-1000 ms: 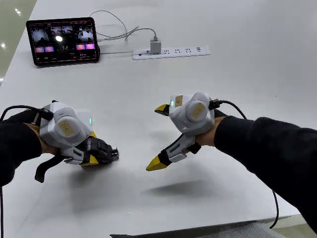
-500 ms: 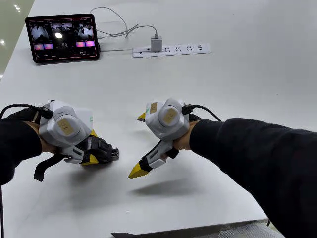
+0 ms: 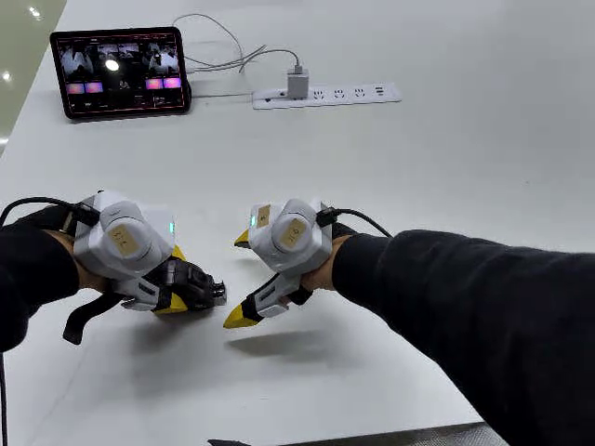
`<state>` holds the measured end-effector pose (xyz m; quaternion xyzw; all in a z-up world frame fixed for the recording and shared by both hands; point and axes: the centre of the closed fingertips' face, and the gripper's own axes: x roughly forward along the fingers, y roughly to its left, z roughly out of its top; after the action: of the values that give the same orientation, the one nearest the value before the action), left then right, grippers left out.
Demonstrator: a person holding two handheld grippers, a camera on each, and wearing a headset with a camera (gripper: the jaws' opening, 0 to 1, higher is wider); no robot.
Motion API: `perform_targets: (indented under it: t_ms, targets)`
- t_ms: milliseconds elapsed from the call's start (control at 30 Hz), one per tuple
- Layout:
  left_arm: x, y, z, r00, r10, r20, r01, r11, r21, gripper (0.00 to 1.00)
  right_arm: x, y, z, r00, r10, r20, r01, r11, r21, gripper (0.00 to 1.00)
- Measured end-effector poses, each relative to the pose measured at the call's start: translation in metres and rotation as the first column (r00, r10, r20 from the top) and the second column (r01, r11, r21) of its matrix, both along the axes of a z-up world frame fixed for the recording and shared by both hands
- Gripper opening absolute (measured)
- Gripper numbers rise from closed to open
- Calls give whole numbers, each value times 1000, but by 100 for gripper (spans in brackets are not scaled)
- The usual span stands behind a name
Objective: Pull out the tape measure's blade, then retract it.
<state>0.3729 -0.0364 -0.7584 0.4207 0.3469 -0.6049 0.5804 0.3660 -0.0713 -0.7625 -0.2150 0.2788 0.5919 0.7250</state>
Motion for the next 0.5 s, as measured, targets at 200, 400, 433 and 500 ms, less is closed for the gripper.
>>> perform_targets:
  t_ms: [200, 400, 433, 500]
  targets:
    - [0, 0, 0, 1000, 1, 3, -1, 1000, -5, 31, 1, 2, -7, 1000, 29, 5, -29, 999, -22, 52]
    - [0, -1, 0, 1000, 0, 0, 0, 1000, -5, 31, 3, 8, -13, 1000, 24, 8, -23, 999, -29, 40]
    - [0, -1, 0, 1000, 1, -2, -1, 1000, -5, 31, 1, 9, -17, 999, 44, 10, -43, 998, -42, 40]
    - [0, -1, 0, 1000, 1, -4, -1, 1000, -6, 31, 0, 10, -19, 999, 47, 11, -47, 998, -50, 35]
